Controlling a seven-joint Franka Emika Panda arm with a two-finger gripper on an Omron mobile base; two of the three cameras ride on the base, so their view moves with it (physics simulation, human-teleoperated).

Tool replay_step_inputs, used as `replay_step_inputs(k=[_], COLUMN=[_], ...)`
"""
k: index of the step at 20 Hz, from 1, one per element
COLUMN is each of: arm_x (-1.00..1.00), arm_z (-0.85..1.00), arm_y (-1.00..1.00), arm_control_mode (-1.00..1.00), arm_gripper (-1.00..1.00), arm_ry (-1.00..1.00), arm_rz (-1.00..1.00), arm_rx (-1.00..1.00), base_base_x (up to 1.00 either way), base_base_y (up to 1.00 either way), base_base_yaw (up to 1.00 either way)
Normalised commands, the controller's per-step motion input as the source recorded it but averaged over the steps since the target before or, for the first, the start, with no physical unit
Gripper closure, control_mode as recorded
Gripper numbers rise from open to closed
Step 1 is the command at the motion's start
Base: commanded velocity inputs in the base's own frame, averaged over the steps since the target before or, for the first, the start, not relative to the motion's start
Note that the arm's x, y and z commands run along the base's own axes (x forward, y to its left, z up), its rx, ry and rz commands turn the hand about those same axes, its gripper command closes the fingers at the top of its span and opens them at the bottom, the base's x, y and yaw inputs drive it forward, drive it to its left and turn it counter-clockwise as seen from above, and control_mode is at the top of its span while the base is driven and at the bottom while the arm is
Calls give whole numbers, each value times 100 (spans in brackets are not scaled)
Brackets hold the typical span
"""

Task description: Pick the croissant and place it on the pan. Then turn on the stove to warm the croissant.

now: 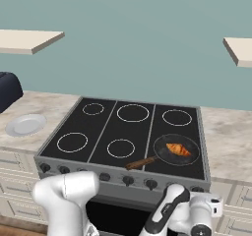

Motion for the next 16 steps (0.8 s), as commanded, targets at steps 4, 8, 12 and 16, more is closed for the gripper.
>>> replay_step_inputs(k=[4, 8, 12, 16], arm_x=[9, -7, -6, 0], arm_z=[-6, 0, 0, 0], arm_y=[0, 0, 0, -3], arm_control_mode=[-100, -100, -100, -100], arm_gripper=[100, 100, 100, 100], arm_ry=[2, -3, -10, -8], arm_rz=[0, 0, 0, 5], arm_rx=[-9, -13, -21, -25], base_base_x=[0, 0, 0, 0], base_base_y=[0, 0, 0, 0], base_base_yaw=[0, 0, 0, 0])
